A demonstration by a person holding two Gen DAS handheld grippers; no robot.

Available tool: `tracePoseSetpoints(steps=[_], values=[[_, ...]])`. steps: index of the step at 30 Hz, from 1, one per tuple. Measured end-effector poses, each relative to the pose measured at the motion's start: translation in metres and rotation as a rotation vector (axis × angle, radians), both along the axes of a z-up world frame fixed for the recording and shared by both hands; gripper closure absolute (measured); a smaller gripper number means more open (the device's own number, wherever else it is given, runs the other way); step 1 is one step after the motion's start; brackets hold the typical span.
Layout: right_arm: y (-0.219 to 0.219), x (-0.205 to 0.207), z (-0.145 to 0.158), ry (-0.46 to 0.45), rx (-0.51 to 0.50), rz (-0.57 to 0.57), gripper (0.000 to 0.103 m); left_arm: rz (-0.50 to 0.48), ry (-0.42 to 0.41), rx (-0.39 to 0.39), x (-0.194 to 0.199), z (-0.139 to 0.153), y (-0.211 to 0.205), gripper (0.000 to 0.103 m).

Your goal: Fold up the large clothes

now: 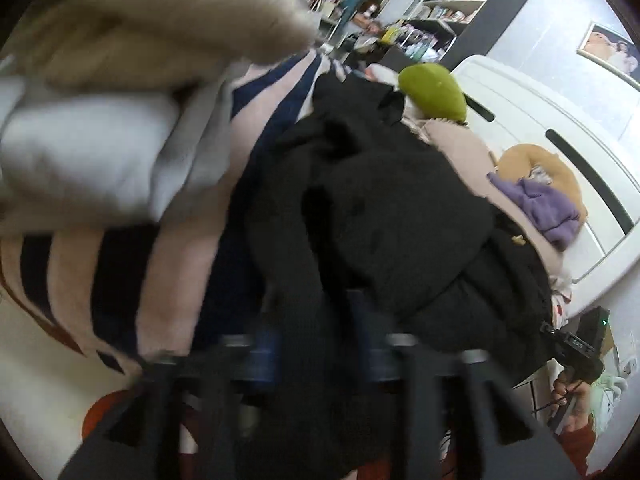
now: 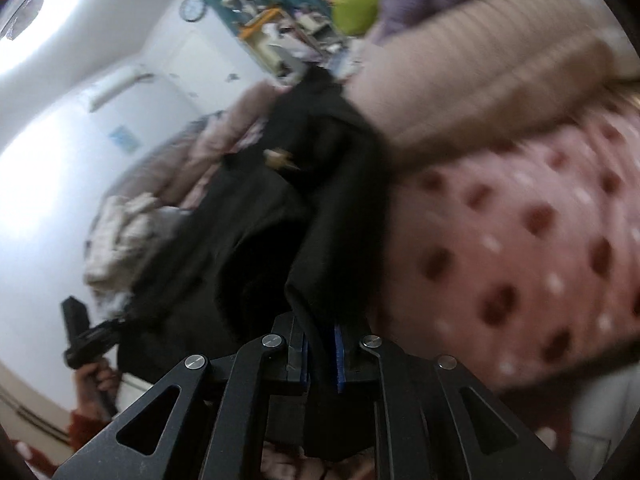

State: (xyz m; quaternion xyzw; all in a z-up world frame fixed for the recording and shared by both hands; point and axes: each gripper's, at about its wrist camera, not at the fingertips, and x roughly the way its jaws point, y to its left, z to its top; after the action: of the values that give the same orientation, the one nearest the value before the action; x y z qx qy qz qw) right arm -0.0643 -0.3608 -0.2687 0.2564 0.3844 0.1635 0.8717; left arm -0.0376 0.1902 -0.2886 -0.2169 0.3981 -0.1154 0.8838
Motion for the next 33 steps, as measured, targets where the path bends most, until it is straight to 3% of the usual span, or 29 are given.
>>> tracePoseSetpoints(steps=[1, 3, 8, 9, 10, 11, 12, 13, 14, 15, 20, 25, 33], values=[[-0.002, -0.003, -0.002, -0.002, 0.005, -0.006, 0.089, 0.0, 0.001, 0.0, -0.001, -0.003, 0.001, 0.054], [-0.008, -0.013, -0.007, -0.014, 0.016, -0.015, 0.058, 0.006, 0.005, 0.004, -0.003, -0.012, 0.003, 0.051], [-0.005, -0.027, -0.014, -0.023, -0.047, -0.007, 0.052, 0.016, -0.002, -0.032, -0.001, -0.02, 0.001, 0.05], [0.0, -0.023, -0.017, -0.019, -0.036, 0.018, 0.05, 0.021, 0.001, -0.013, 0.002, -0.02, -0.003, 0.056], [0.005, -0.02, -0.018, -0.021, -0.029, 0.037, 0.049, 0.02, -0.001, 0.008, 0.005, -0.017, -0.006, 0.073], [0.01, -0.018, -0.016, -0.029, -0.017, 0.063, 0.049, 0.002, -0.002, 0.0, 0.009, -0.015, -0.01, 0.082], [0.016, -0.016, -0.015, -0.033, 0.001, 0.091, 0.056, -0.011, 0.006, -0.021, 0.012, -0.016, -0.012, 0.094], [0.023, -0.011, -0.016, -0.034, 0.04, 0.126, 0.069, -0.016, 0.013, -0.026, 0.014, -0.016, -0.015, 0.096], [0.031, -0.004, -0.017, -0.029, 0.08, 0.153, 0.092, -0.015, 0.011, -0.013, 0.016, -0.014, -0.018, 0.098], [0.035, -0.001, -0.016, -0.031, 0.082, 0.154, 0.095, -0.015, 0.006, -0.012, 0.015, -0.01, -0.019, 0.099], [0.046, -0.004, 0.018, -0.166, 0.224, 0.188, 0.099, -0.03, -0.081, 0.015, 0.001, 0.029, -0.029, 0.1], [0.055, -0.007, 0.055, -0.252, 0.275, 0.222, 0.1, -0.064, -0.213, 0.05, -0.016, 0.085, -0.046, 0.101], [0.078, -0.022, 0.095, -0.345, 0.307, 0.271, 0.102, -0.106, -0.317, 0.07, -0.035, 0.136, -0.055, 0.103]])
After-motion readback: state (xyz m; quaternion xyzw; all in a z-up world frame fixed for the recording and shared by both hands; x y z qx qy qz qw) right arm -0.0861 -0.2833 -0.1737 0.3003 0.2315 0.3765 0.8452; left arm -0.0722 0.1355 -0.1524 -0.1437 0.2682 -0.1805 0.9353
